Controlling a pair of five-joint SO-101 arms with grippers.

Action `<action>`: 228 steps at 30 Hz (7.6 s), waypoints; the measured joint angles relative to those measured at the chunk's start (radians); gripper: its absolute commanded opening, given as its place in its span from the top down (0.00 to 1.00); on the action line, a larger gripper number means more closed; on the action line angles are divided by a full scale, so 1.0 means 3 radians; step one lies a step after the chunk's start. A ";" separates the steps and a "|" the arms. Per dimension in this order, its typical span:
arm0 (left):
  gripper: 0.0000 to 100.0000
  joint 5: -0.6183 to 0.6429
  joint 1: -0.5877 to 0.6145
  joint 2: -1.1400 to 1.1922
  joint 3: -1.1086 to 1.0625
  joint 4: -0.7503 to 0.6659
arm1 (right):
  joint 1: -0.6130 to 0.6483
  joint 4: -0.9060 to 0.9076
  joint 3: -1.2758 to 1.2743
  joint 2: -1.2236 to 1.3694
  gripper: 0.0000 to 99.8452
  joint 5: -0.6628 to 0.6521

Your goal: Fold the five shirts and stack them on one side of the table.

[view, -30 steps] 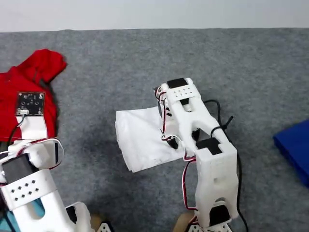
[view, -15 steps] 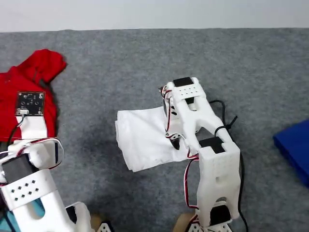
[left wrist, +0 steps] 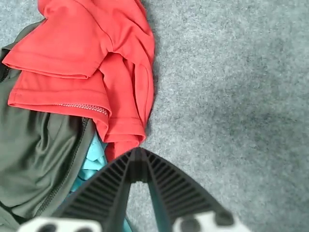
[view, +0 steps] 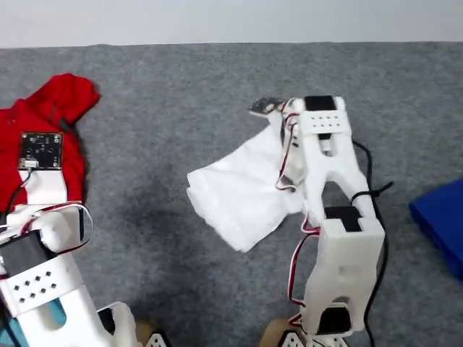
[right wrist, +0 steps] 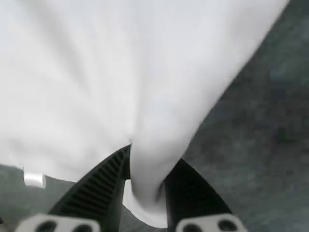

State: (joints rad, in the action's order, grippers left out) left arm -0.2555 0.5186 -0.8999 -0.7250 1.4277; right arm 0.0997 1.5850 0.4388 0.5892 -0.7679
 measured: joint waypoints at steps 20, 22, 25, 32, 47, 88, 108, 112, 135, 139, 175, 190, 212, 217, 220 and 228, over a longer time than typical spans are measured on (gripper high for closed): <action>1.00 0.0000 0.0000 0.0000 0.0000 0.0000 | 0.0087 -0.0205 0.2010 0.1105 0.74 -0.0706; 1.00 0.0000 0.0000 0.0000 0.0000 0.0000 | 0.0087 -0.0113 0.2230 0.1105 0.74 -0.0435; 1.00 0.0000 0.0000 0.0000 0.0000 0.0000 | 0.0041 0.0107 0.2557 0.1105 0.75 0.0036; 1.00 0.0000 0.0000 0.0000 0.0000 0.0000 | -0.0102 0.0552 0.3176 0.1105 0.75 0.1130; 1.00 0.0000 0.0000 0.0000 0.0000 0.0000 | -0.0245 0.0563 0.2465 0.0675 0.99 0.2670; 1.00 0.0000 0.0000 0.0000 -0.0251 -0.0138 | 0.0251 0.0563 0.0399 -0.0041 0.62 0.3800; 1.00 0.0000 0.0000 0.0000 -0.0373 -0.0138 | 0.0409 -0.0199 0.0430 0.0389 0.59 0.3800; 1.00 0.0000 0.0000 0.0000 -0.0465 -0.0179 | 0.0435 -0.0312 0.0430 0.0394 0.59 0.3800; 1.00 0.0000 0.0000 0.0000 -0.0465 -0.0189 | 0.0557 -0.0665 0.0568 0.0926 0.73 0.3800; 1.00 0.0000 0.0000 0.0000 -0.0476 -0.0189 | 0.0557 -0.0665 0.0583 0.0926 0.93 0.3800; 1.00 0.0000 0.0000 0.0000 -0.0476 -0.0189 | -0.0849 0.0552 0.1867 0.0148 0.99 0.2936; 1.00 -0.0430 0.0000 0.0000 -0.0476 -0.0189 | -0.2097 0.0557 0.1867 0.0087 0.99 0.2547; 1.00 -0.0445 0.0000 0.0000 -0.0476 -0.0189 | -0.3018 0.0292 0.1867 0.0322 0.99 0.2082; 1.00 -0.0445 0.0000 0.0000 -0.0476 -0.0189 | -0.3145 0.0005 0.1867 0.0716 0.99 0.2066; 1.00 -0.0445 0.0000 0.0000 -0.0476 -0.0189 | -0.3237 -0.0174 0.1867 0.0895 0.99 0.2015; 1.00 -0.0445 0.0000 0.0000 -0.0476 -0.0189 | -0.3437 -0.0327 0.1964 0.1008 0.99 0.1933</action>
State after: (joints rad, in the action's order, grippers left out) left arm -0.3890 0.5186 -0.8999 -0.8677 1.3709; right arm -0.9314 1.4868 1.0280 0.8915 -0.1880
